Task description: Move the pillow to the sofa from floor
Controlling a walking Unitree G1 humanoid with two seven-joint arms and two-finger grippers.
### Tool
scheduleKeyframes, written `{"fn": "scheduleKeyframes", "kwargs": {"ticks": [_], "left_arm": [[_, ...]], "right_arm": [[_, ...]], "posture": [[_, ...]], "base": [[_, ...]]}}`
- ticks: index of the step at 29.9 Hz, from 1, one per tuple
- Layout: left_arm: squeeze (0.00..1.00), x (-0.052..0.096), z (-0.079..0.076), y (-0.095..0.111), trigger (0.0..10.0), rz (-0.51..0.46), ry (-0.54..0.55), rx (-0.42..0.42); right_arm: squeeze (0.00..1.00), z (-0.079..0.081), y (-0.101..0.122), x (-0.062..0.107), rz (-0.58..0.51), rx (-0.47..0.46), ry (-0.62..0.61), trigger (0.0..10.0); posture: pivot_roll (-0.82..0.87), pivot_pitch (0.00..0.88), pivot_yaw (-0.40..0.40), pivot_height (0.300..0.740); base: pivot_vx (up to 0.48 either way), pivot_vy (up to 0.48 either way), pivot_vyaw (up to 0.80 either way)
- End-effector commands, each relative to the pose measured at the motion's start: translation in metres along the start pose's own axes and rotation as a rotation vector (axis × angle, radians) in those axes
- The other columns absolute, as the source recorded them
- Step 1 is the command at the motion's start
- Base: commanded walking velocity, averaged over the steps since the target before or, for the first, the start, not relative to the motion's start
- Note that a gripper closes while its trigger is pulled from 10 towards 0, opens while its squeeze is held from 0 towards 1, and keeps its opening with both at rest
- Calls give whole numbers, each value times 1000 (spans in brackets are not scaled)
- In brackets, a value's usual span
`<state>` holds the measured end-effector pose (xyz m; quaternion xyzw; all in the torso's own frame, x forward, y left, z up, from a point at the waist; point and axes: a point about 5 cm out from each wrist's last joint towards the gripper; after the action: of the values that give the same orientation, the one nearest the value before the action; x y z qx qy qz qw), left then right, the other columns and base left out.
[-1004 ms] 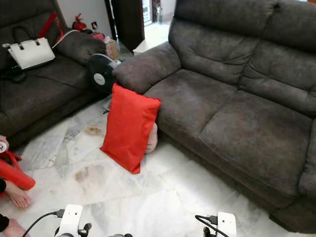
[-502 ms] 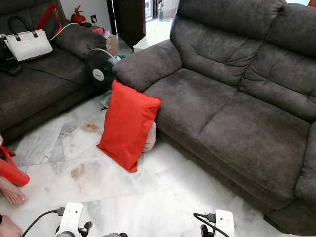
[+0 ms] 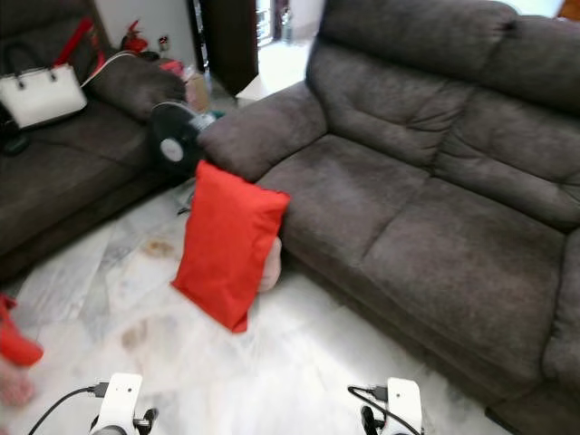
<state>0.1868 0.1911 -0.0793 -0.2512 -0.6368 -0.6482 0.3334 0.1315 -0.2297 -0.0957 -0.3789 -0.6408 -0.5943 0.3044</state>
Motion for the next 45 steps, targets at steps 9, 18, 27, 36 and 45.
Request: {"fn": "scheduleKeyframes", "kwargs": {"ticks": [9,18,27,36,45], "left_arm": [[0,2,18,-6,10000,25,45,-8],[0,2,18,-7,10000,28,45,-5],[0,2,17,-6,10000,28,44,-5],[0,2,18,-6,10000,28,44,-5],[0,2,18,-6,10000,28,43,-6]], "right_arm": [[0,13,14,-4,-42,-14,32,10000],[0,14,14,-4,-48,-33,33,10000],[0,13,17,-4,-62,5,41,10000],[0,14,17,-4,-61,11,48,10000],[0,15,17,-4,-59,4,54,10000]], "posture": [[112,25,-13,740],[114,32,-15,740],[113,35,-15,740],[113,38,-16,740],[114,39,-15,740]], "base": [[377,0,267],[378,0,0],[377,0,74],[377,0,785],[375,0,756]]}}
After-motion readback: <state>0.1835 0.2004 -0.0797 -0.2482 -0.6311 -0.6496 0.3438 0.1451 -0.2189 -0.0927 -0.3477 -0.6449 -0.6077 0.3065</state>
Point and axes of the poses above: a point about 5 cm out from each wrist's last joint towards the gripper, its own x axis pointing back from the gripper into the wrist, its own y axis along the axis of the wrist's last joint, z = x × y, and after that the axes turned 9 degrees about x, right-handed
